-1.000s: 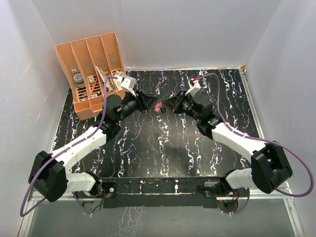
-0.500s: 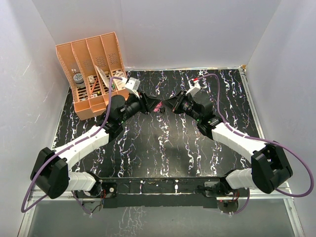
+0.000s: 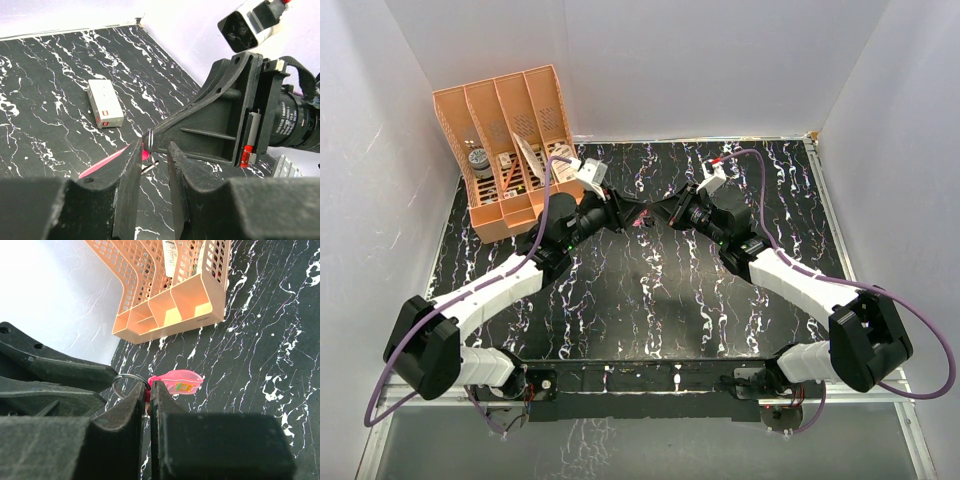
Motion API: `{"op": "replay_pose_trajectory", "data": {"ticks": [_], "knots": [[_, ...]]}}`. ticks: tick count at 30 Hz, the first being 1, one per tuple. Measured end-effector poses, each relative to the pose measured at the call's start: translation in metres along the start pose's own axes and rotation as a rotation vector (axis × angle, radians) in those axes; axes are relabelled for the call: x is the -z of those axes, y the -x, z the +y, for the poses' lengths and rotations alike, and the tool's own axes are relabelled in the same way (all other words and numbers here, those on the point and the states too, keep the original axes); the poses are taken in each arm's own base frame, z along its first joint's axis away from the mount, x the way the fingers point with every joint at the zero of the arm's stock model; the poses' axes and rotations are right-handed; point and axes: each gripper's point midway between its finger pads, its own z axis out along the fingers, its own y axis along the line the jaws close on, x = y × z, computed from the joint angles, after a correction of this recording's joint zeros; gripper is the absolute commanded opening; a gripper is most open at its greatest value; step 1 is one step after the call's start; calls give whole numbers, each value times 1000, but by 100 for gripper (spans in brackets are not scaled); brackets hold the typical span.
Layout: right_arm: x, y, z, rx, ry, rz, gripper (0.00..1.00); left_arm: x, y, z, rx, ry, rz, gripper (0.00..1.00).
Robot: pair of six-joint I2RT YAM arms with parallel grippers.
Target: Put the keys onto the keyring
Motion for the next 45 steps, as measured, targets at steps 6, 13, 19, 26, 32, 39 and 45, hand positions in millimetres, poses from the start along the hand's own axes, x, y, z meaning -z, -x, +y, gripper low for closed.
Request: {"op": "replay_pose_trajectory", "data": {"ticks": [6,13,19,26,32,39,45], "knots": [[0,0,0,-8,0,0,0,-2,-7,2,3,2,14,24],[1,1,2,-15,3,-3,0,-2,-12,3,5,3,24,23],[1,2,3,-15,6,-6,0,-3,-13,4,5,4,24,20],[1,2,3,-15,8,-6,0,-5,-13,3,4,0,18,16],[1,2,3,-15,7,-6,0,-9,-19,6,9,0,29,13],[2,4,4,-14,11,-11,0,-10,-17,3,6,-10,19,10],[2,5,5,-14,13,-15,0,-10,-14,2,4,-15,8,0]]}}
